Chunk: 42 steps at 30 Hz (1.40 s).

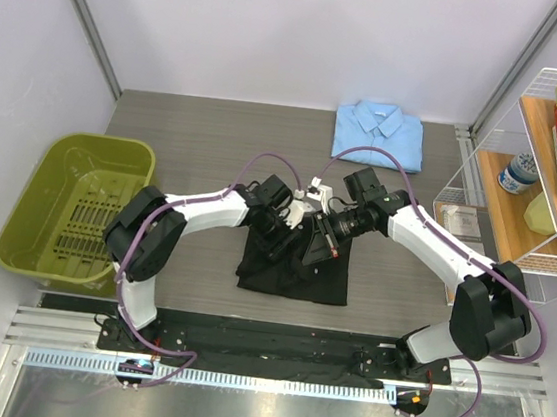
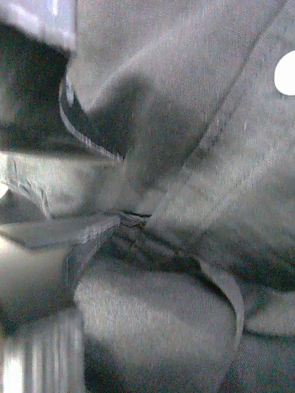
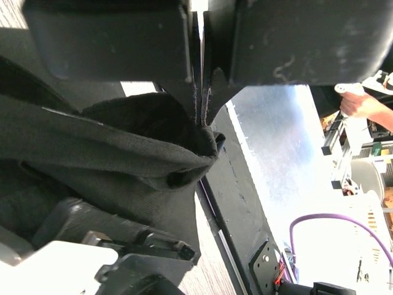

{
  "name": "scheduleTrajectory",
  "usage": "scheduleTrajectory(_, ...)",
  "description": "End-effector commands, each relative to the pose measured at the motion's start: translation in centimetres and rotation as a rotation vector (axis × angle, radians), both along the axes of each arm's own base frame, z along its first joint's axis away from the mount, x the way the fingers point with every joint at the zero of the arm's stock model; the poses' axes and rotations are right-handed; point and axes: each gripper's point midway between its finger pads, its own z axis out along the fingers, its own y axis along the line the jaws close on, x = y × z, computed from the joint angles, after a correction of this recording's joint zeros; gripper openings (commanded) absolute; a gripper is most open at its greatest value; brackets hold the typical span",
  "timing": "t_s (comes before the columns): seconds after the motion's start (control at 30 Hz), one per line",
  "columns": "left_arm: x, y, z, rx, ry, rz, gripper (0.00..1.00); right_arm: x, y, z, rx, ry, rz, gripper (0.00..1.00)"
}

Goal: Fold and stack the long sleeve shirts
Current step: Fold the shirt

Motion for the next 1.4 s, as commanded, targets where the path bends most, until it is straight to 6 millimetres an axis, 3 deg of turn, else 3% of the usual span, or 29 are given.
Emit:
scheduleTrajectory(0.0,-0.6,-0.8,-0.4,-0.008,0.029,-0.017,0.27,-0.1,0.3,1.0,0.045,-0.04,0.031,0.01)
scheduleTrajectory(0.1,-1.3,-2.1,1.7,-0.104,0.048,-0.048,0.05,-0.1,0.2,1.1,0.046,-0.051,0.03,0.01)
scheduleTrajectory(0.17,-1.6,-2.7,2.7,-0.147,0.056,-0.068,0.0,-0.2,0.2,1.2,0.048,-0.052,0.033,0.01)
scheduleTrajectory(0.3,-2.0,-3.9,4.5,-0.22,0.102,-0.043,0.0,-0.3,0.2,1.1,0.049,-0.053,0.032,0.01)
scheduleTrajectory(0.47,-1.9,-4.9,5.2,-0.259,0.099,-0.031,0.0,-0.3,0.2,1.3,0.054,-0.058,0.032,0.01)
scheduleTrajectory(0.57,-1.5,-4.0,5.1,-0.215,0.073,0.013,0.01,-0.3,0.2,1.4,0.057,-0.068,0.033,0.01)
scheduleTrajectory(0.6,-0.8,-2.7,4.6,-0.188,0.06,0.051,0.16,-0.3,0.1,1.3,0.054,-0.071,0.032,0.01)
scheduleTrajectory(0.67,-0.4,-1.3,5.5,-0.195,0.032,0.073,0.17,-0.3,0.2,1.2,0.056,-0.068,0.034,0.01)
scheduleTrajectory(0.8,-0.4,1.2,4.6,-0.112,-0.02,0.074,0.2,-0.4,0.2,1.2,0.064,-0.064,0.037,0.01)
scheduleTrajectory(0.83,-0.1,1.3,4.5,-0.101,-0.038,0.083,0.28,-0.4,0.3,1.1,0.064,-0.065,0.038,0.01)
scheduleTrajectory(0.87,0.4,1.6,4.2,-0.084,-0.057,0.099,0.44,-0.3,0.3,1.2,0.064,-0.068,0.038,0.01)
scheduleTrajectory(0.9,0.8,1.6,3.9,-0.077,-0.071,0.115,0.47,-0.3,0.3,1.2,0.066,-0.067,0.04,0.01)
scheduleTrajectory(1.0,1.1,1.6,3.0,-0.048,-0.064,0.119,0.5,0.0,0.4,1.2,0.066,-0.067,0.04,0.01)
scheduleTrajectory(1.13,0.4,2.2,0.3,0.056,-0.048,0.075,0.49,0.0,0.5,1.3,0.067,-0.067,0.039,0.01)
scheduleTrajectory(1.23,0.0,2.2,-1.0,0.092,-0.039,0.062,0.42,0.1,0.5,1.2,0.066,-0.065,0.037,0.01)
scheduleTrajectory(1.33,0.1,1.7,-0.9,0.079,-0.053,0.036,0.24,0.2,0.6,1.2,0.067,-0.062,0.034,0.01)
scheduleTrajectory(1.37,0.2,1.3,-0.5,0.063,-0.056,0.035,0.13,0.3,0.6,1.3,0.067,-0.065,0.033,0.01)
